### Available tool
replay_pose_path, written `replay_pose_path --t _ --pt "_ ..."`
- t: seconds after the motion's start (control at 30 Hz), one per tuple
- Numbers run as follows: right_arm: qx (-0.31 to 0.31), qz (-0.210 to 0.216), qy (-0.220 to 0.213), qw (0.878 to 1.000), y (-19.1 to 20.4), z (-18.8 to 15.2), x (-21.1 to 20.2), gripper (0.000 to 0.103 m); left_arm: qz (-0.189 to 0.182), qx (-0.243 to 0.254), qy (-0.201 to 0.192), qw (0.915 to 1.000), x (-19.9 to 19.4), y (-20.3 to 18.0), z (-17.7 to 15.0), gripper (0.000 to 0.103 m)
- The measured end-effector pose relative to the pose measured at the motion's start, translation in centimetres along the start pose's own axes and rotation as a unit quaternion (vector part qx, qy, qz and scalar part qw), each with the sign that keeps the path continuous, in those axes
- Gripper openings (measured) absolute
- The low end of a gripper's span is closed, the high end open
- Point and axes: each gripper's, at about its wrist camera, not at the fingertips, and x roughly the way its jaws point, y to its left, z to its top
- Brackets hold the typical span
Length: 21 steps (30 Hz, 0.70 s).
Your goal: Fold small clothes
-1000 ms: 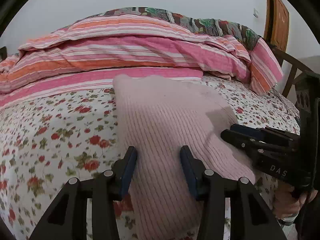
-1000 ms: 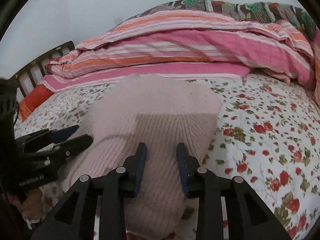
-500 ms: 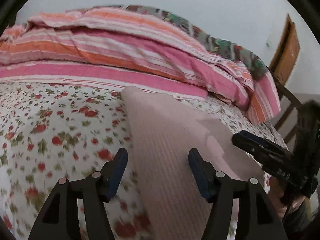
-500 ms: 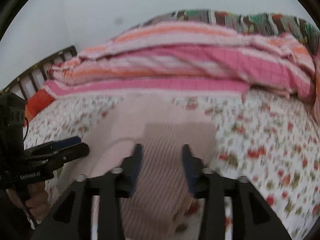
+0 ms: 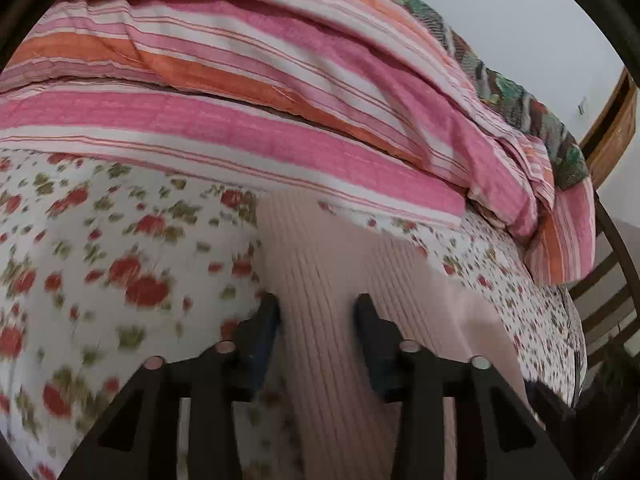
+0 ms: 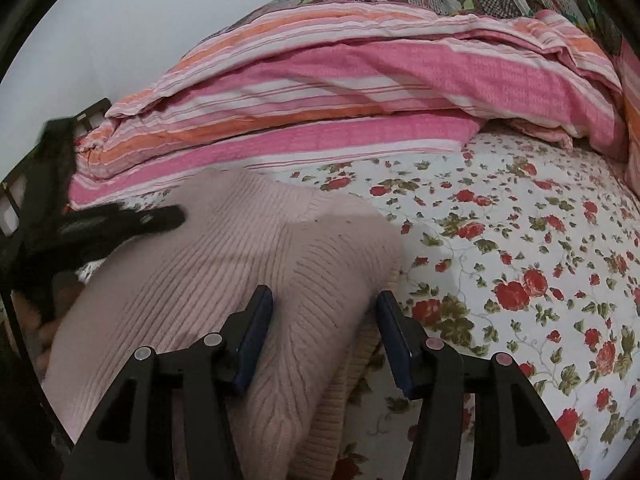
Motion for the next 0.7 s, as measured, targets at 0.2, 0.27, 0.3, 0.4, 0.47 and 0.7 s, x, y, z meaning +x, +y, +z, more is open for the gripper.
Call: replay_pose_path --t 0.2,0.27,0.3,0.4,0.47,0.7 --pt "0.009 0.007 0.003 1.0 -0.5 0.3 0.4 0.052 0.047 0.035 -0.024 0.998 0.2 -1.1 1.2 0.029" --pt "0.015 0.011 0.003 1.0 -0.8 0.4 0.4 0.054 0.061 0.062 -0.031 0.9957 -0.7 -2.0 0.7 0.029" --pt "0.02 0.013 0.005 1.0 -1.0 0.4 0.4 0.056 0.06 0.078 -0.03 0.9947 -1.1 -2.6 0.3 0.029" --pt "0.041 0.034 0.008 0.999 -1.7 0.6 0.1 0.058 0.052 0.111 -0.031 0.9919 -2.6 -3.8 -1.0 0.043" --pt "0.054 0.043 0.006 0.998 -2.0 0.9 -0.5 0.058 0.051 0.125 -0.034 0.9902 -3.8 -4.4 -2.3 0.043" --pt "-0.002 -0.009 -0.011 1.0 0.4 1.0 -3.0 0.057 0.07 0.129 -0.041 0.9883 -6.7 -4.8 -6.0 0.044"
